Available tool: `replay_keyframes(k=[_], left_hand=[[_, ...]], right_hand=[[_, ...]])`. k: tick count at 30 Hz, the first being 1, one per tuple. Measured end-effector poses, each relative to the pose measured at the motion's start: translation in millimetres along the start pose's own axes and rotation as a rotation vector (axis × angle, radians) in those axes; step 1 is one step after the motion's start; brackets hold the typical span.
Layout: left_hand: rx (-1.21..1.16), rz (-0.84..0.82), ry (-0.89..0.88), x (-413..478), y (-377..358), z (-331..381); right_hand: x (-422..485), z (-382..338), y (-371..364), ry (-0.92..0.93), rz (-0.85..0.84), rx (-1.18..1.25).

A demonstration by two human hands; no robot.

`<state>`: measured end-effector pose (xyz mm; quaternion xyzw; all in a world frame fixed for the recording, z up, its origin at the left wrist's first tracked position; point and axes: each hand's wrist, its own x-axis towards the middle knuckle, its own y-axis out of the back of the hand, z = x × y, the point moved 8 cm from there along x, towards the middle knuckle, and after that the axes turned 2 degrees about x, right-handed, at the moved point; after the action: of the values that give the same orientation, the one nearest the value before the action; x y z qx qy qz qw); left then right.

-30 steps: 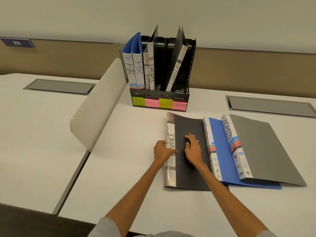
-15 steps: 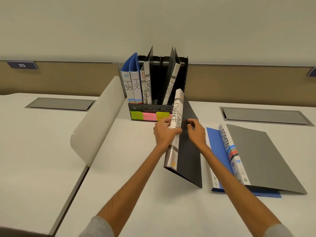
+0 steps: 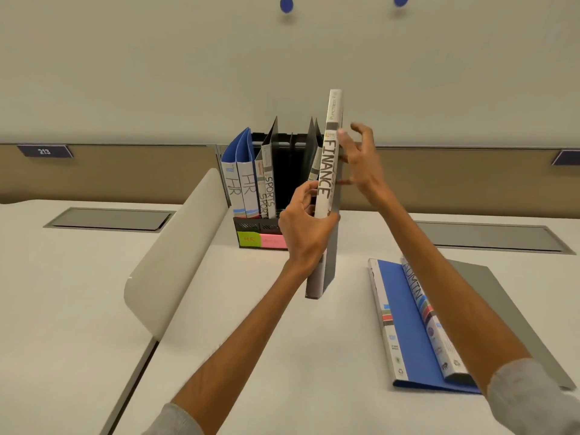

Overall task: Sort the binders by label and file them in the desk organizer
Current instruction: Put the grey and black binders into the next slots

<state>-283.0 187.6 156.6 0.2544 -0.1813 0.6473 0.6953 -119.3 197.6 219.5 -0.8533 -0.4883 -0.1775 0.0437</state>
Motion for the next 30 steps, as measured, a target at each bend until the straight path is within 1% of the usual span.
replay_keyframes(k=[3, 7, 13, 18, 23, 27, 30], left_hand=[[0.016, 0.029, -0.059, 11.7, -0.8, 4.5], [0.036, 0.047, -0.085, 18.2, -2.7, -2.9], [0.059, 0.068, -0.088, 14.2, -7.6, -25.1], [0.074, 0.031, -0.09, 10.7, -12.4, -43.5], [0.094, -0.005, -0.094, 4.8, -15.7, -58.7], [0.073, -0.001, -0.089, 9.1, -13.9, -60.8], [0.006, 0.004, -0.091, 24.2, -12.8, -55.6]], right_hand=[[23.4, -34.2, -2.8, 0.026, -0.059, -0.021], [52.0, -66.5, -6.7, 0.041, -0.131, -0.112], [76.3, -75.8, -14.0, 0.059, -0.178, -0.24], [75.7, -64.0, -17.5, 0.14, -0.093, -0.285], [71.2, -55.7, -18.2, 0.205, 0.009, -0.265], [70.3, -70.2, -24.1, 0.318, 0.082, -0.308], [73.0, -88.2, -26.0, 0.379, 0.125, -0.268]])
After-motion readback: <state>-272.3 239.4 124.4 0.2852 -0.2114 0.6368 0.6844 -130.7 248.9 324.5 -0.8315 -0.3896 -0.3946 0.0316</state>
